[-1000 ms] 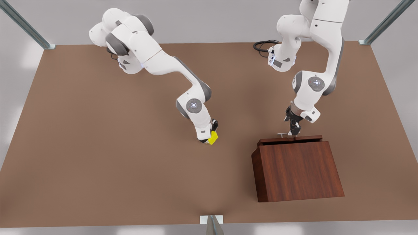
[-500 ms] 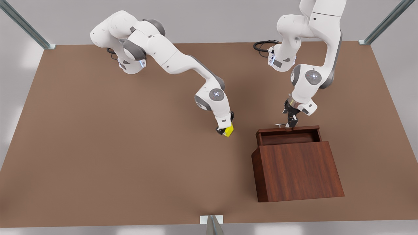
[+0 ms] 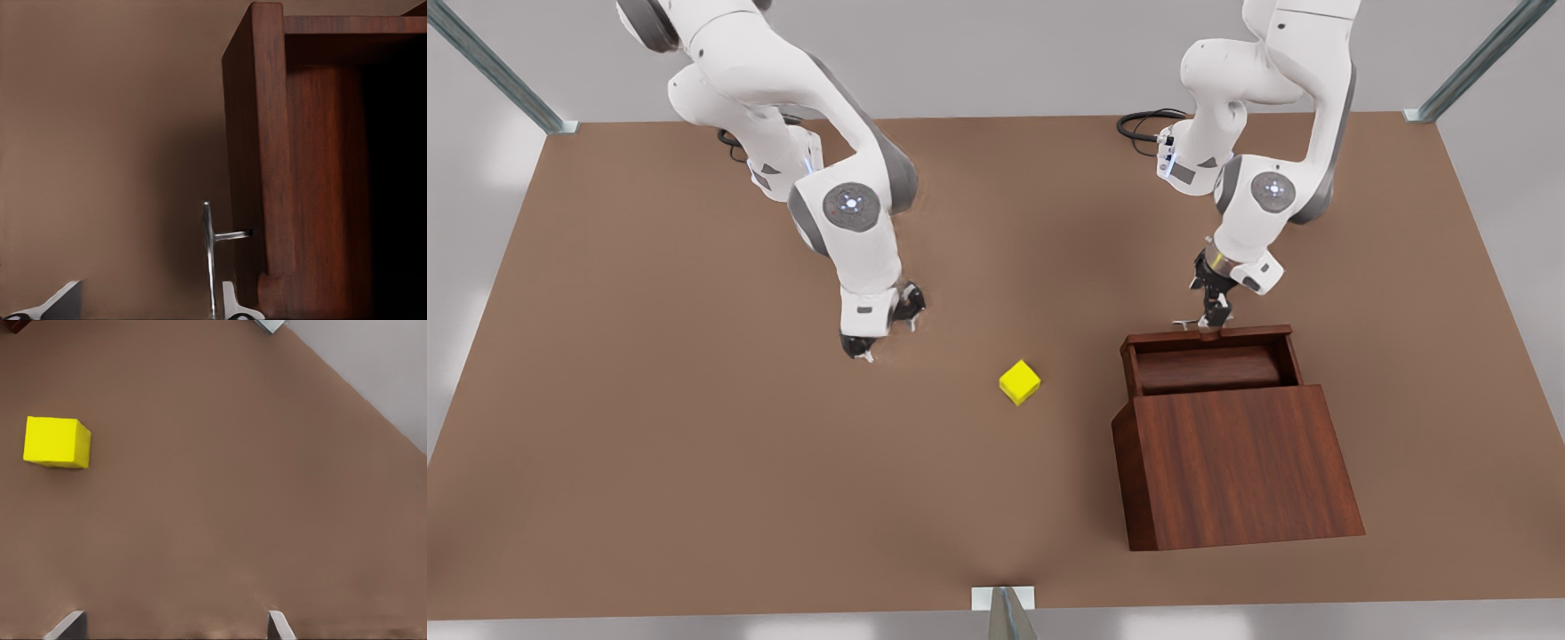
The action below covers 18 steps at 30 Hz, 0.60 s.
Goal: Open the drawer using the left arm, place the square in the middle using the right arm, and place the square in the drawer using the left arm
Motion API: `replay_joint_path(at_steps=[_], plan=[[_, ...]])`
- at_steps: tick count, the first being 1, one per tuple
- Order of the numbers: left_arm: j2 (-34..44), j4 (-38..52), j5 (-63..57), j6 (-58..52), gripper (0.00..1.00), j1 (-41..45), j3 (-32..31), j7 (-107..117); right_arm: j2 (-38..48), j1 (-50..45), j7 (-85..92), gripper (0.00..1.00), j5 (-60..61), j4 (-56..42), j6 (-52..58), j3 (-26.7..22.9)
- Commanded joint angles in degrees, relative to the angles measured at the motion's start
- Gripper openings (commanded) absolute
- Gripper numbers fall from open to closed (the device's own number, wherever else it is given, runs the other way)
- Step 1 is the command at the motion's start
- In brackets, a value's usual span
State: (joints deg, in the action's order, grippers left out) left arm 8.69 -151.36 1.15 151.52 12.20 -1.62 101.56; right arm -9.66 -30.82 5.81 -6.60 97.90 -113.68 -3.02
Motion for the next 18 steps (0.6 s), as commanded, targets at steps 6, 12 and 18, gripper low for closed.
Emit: replay_joint_path(at_steps=[6,12,18], plan=[[13.54,1.50,-1.15,-13.26,1.00,1.07,0.03,-3.90,8.60,23.08,-3.52,1.00,5.37,-4.91,14.54,-0.23],[-8.42,36.03,-4.84,-30.04,1.00,3.09,-3.21,-43.62,6.50,26.42,-2.38,1.00,5.37,-11.32,19.64,-1.29],[-26.79,60.74,-4.31,-45.17,1.00,6.78,-8.93,-68.59,5.44,30.20,-1.94,1.00,4.31,-11.50,20.61,2.85]])
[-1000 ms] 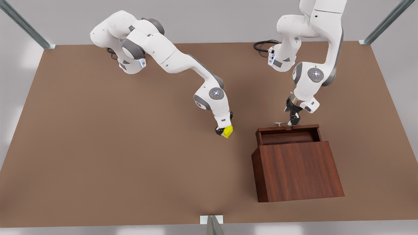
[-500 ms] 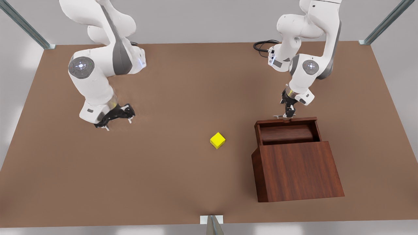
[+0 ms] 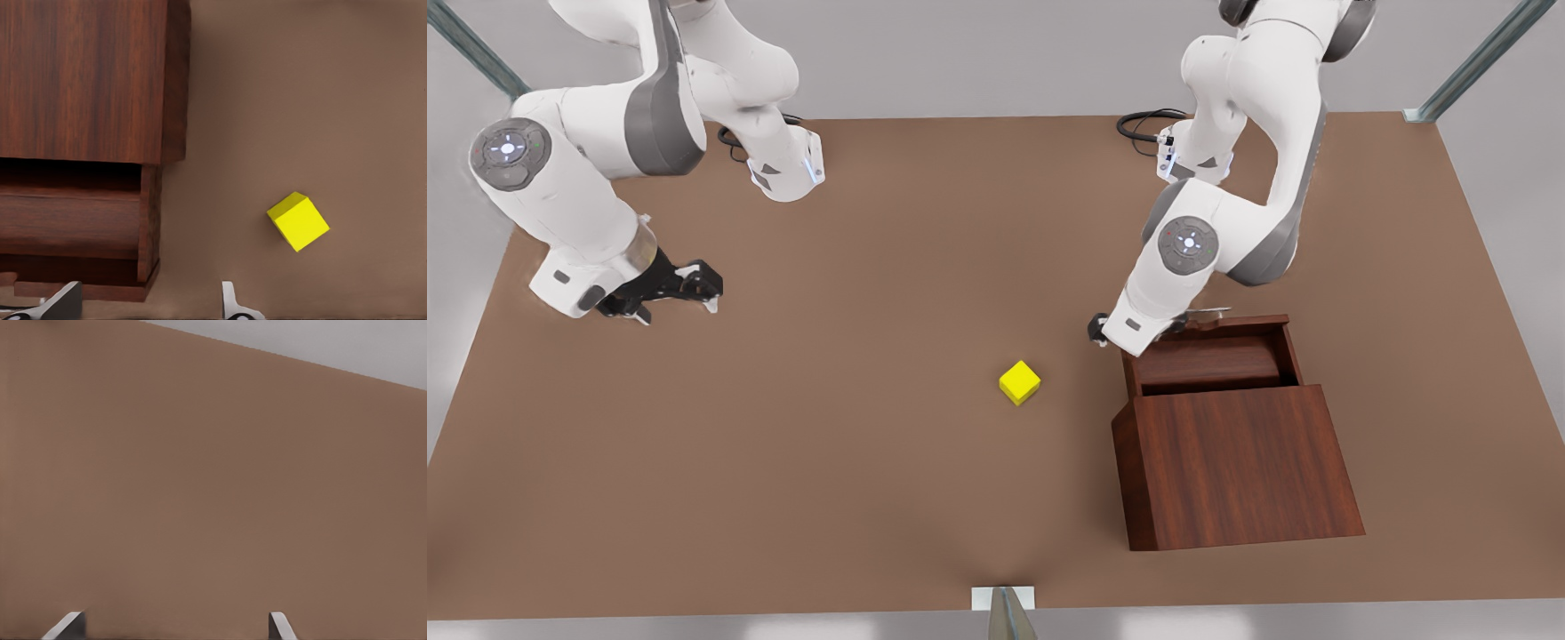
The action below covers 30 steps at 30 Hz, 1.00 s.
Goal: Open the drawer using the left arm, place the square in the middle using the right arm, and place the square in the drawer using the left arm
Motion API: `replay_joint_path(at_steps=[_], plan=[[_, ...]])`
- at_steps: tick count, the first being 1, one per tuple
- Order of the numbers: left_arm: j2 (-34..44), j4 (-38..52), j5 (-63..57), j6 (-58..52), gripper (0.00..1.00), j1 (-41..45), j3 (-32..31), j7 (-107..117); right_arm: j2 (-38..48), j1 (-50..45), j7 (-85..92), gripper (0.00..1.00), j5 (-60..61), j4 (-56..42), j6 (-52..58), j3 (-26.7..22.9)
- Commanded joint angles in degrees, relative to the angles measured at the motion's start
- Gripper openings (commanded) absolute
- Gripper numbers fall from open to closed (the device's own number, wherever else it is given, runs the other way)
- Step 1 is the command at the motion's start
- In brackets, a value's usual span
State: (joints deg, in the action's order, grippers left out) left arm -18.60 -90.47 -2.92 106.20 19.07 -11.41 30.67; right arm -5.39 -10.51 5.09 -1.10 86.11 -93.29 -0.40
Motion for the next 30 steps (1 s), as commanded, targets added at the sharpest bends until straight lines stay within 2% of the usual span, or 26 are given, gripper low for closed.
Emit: replay_joint_path(at_steps=[1,3,8,17,20,22,24,30], plan=[[-0.38,0.46,-0.42,-0.12,1.00,0.00,-0.46,-2.52,-1.01,9.98,0.18,1.00,0.83,-1.54,0.04,-0.21],[-4.77,3.36,-0.51,-0.38,1.00,0.35,-2.39,-13.25,-1.90,10.24,0.00,1.00,1.01,-3.93,0.04,-0.48],[-15.41,11.63,-0.77,0.49,1.00,3.68,-2.39,-18.89,-2.78,9.72,-0.08,1.00,0.92,-3.84,-3.21,-0.48],[-22.79,13.30,-3.23,7.61,1.00,10.28,-2.30,-21.97,-3.13,9.89,-0.08,1.00,1.10,-4.19,-3.57,-0.48],[-25.43,13.13,-3.67,14.28,1.00,11.51,-2.30,-22.67,-3.13,9.89,-0.08,1.00,1.10,-4.11,-3.57,-0.48],[-27.10,13.12,-12.54,16.40,1.00,12.13,-2.30,-22.67,-3.13,9.98,-0.08,1.00,1.01,-4.11,-3.57,-0.57],[-27.98,12.86,-16.15,18.34,1.00,12.57,-2.30,-22.67,-3.22,9.98,0.00,1.00,1.01,-4.11,-2.95,-0.57],[-28.94,12.86,-19.58,18.42,1.00,12.48,-1.78,-23.11,-3.48,9.72,0.09,1.00,1.01,-3.75,-2.77,-0.48]])
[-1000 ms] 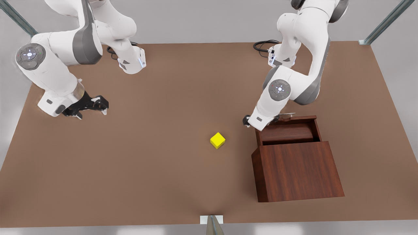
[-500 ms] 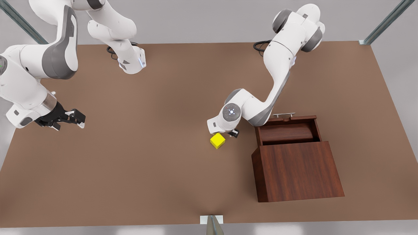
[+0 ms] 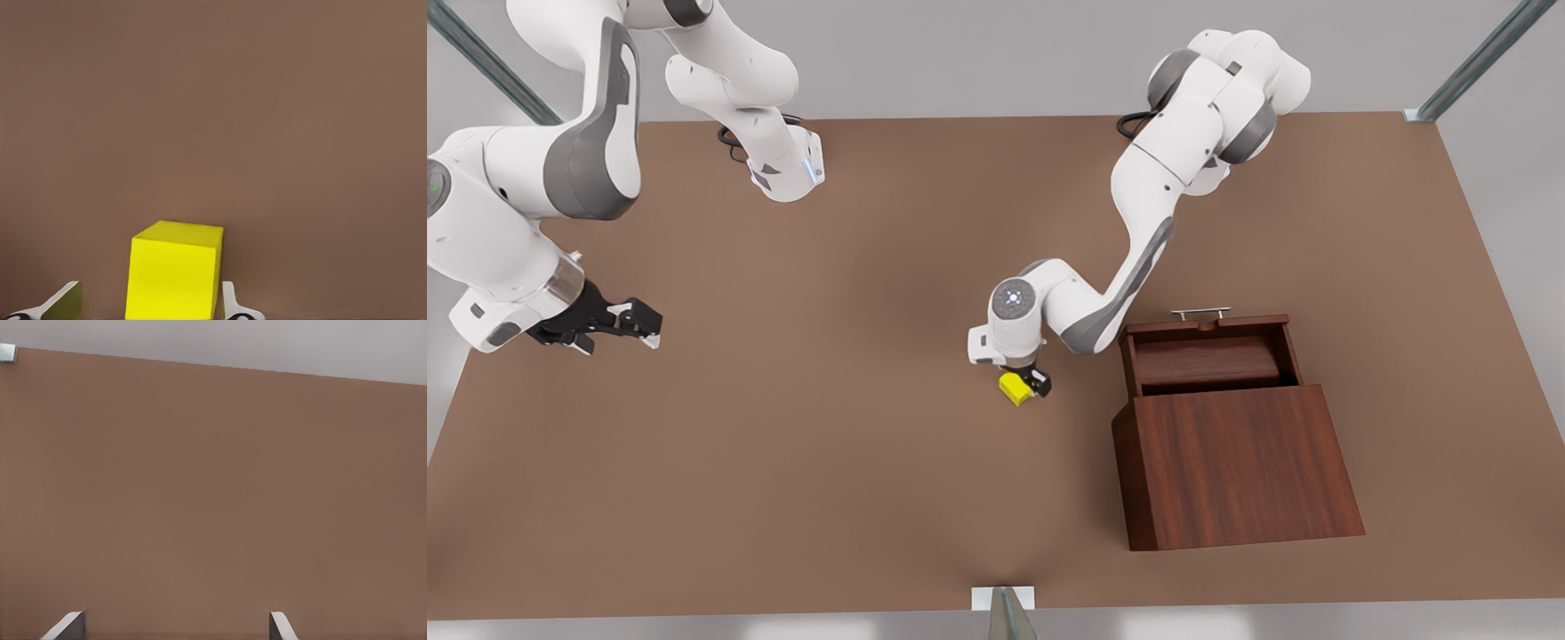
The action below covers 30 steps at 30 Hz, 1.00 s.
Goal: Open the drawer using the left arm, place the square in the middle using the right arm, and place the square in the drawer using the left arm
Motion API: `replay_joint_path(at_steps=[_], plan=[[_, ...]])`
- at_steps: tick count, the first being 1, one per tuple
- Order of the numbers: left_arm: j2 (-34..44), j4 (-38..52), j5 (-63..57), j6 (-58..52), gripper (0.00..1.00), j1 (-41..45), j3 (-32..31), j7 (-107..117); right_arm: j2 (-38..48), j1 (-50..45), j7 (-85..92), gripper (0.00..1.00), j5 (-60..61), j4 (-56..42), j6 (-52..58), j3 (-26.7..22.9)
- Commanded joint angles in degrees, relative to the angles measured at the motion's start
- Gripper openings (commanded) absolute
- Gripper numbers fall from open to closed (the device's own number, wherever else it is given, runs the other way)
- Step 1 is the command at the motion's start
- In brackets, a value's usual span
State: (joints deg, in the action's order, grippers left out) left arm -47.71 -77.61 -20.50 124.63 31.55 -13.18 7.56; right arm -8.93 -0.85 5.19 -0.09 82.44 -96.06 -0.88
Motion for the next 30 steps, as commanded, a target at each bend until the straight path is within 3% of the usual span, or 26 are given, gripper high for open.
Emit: replay_joint_path(at_steps=[1,8,17,18,20,21,30], plan=[[-0.10,0.00,-2.00,0.00,1.00,0.00,0.00,0.00,-0.12,-0.20,0.00,1.00,-0.09,0.01,0.09,0.00],[-2.12,0.00,-1.64,1.93,1.00,-0.09,0.09,0.44,-6.10,0.33,0.18,1.00,-0.35,-2.71,2.11,0.00],[-4.58,-0.08,-1.73,4.57,1.00,-0.09,0.09,0.88,-6.28,0.33,0.00,1.00,0.09,-3.16,2.29,0.00],[-4.58,-0.08,-1.64,4.57,0.96,-0.18,0.09,0.88,-6.28,0.33,0.00,1.00,0.00,-3.16,2.29,0.00],[-4.58,-0.08,-1.47,4.57,0.71,-0.18,0.09,1.15,-6.28,0.33,0.00,1.00,0.00,-3.16,2.29,0.00],[-4.67,-0.08,-1.38,4.57,0.67,-0.18,0.09,1.15,-6.28,0.33,0.00,1.00,0.00,-3.16,2.29,0.00],[-4.50,0.27,-1.12,4.48,0.66,-0.18,0.00,1.50,-6.36,0.33,-0.09,1.00,0.09,-3.07,2.29,0.00]])
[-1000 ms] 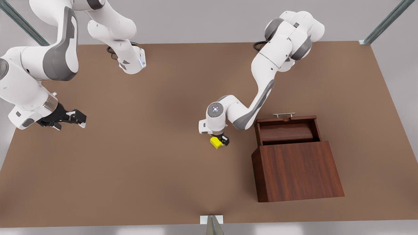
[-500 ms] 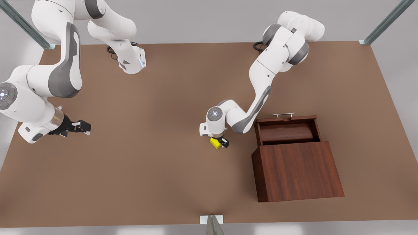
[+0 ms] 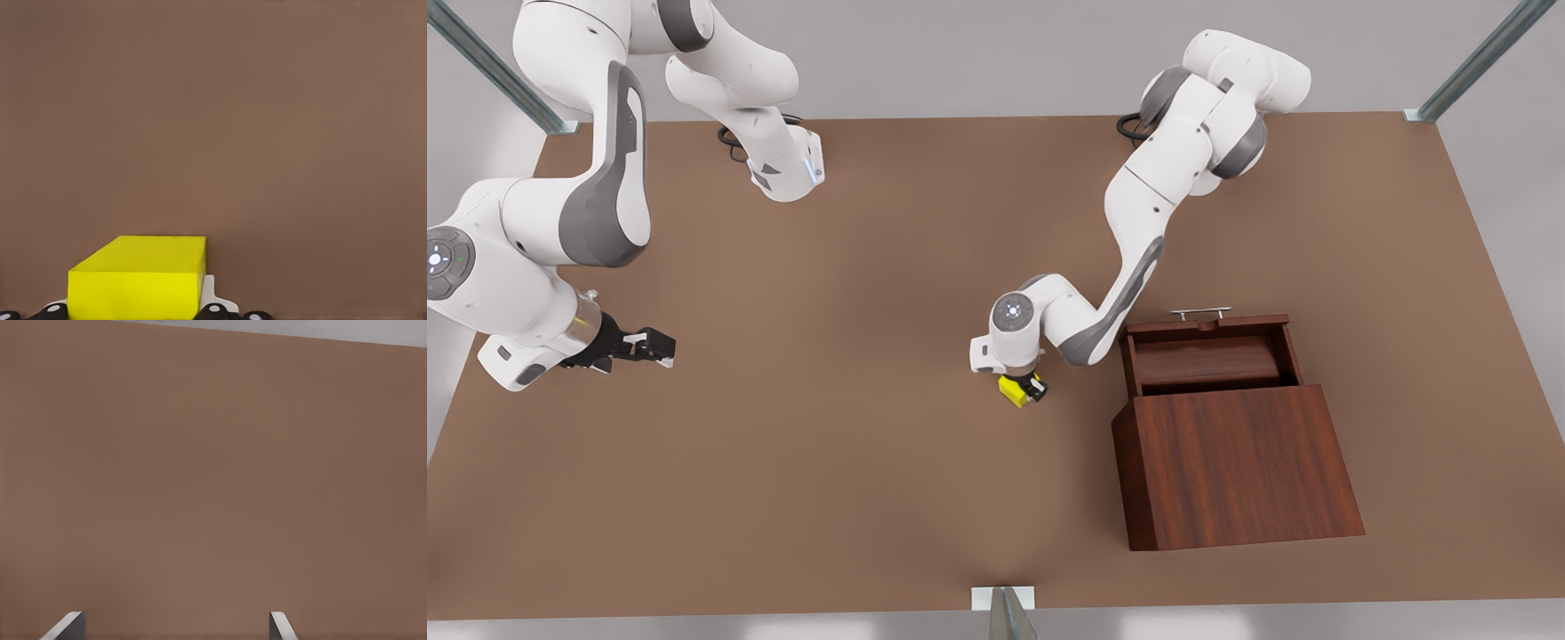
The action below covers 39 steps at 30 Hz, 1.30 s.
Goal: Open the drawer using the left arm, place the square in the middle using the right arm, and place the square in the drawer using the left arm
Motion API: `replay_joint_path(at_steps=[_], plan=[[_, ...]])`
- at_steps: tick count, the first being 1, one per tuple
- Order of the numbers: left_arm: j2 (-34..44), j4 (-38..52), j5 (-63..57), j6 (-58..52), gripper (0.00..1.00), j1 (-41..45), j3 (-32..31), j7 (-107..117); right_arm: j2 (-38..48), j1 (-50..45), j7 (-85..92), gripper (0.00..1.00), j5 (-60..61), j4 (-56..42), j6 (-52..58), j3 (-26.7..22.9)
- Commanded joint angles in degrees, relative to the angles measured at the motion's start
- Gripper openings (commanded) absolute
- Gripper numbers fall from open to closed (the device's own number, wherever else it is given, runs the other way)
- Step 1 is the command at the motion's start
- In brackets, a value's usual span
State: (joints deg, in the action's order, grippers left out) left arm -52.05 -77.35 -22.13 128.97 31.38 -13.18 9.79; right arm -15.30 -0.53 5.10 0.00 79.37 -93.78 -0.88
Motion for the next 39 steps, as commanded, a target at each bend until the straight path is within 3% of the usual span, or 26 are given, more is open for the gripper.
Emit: replay_joint_path(at_steps=[1,8,12,16,20,26,27,28,34,39], plan=[[0.11,0.00,0.50,-0.04,0.66,0.00,0.00,0.14,0.00,0.00,0.00,1.00,0.00,0.00,0.00,0.00],[13.90,0.09,12.55,-15.94,0.67,-0.61,-0.26,-1.97,0.00,0.00,0.00,1.00,0.00,-0.09,0.00,0.00],[20.58,0.09,16.85,-25.86,0.67,-5.53,2.81,-19.17,-0.08,0.09,0.00,1.00,-0.09,-0.09,-0.09,0.00],[24.19,-0.79,19.84,-30.44,0.68,-5.98,12.30,-38.35,-0.08,0.09,0.00,1.00,-0.09,0.00,-0.09,-0.09],[29.11,-8.87,21.86,-29.92,0.68,-5.89,21.53,-53.65,-0.08,0.09,0.00,1.00,-0.09,0.00,-0.09,-0.09],[29.90,-15.11,21.78,-29.83,0.69,-5.89,26.54,-59.72,-0.08,0.09,0.00,1.00,-0.09,0.00,-0.09,-0.09],[29.81,-15.29,21.86,-29.92,0.93,-5.89,26.89,-59.72,-0.08,0.09,0.00,1.00,-0.09,0.00,-0.09,-0.09],[29.29,-15.29,21.77,-30.01,1.00,-5.80,26.89,-59.80,-0.08,0.09,0.00,1.00,-0.09,0.00,0.00,-0.09],[28.93,-14.15,21.95,-31.76,1.00,-5.80,26.89,-56.66,-0.08,0.44,0.00,1.00,-0.09,-0.09,-0.09,-0.18],[30.08,-0.53,23.00,-37.13,1.00,-5.98,30.76,-27.11,-0.08,0.79,0.00,1.00,-0.09,0.00,-0.09,-0.09]])
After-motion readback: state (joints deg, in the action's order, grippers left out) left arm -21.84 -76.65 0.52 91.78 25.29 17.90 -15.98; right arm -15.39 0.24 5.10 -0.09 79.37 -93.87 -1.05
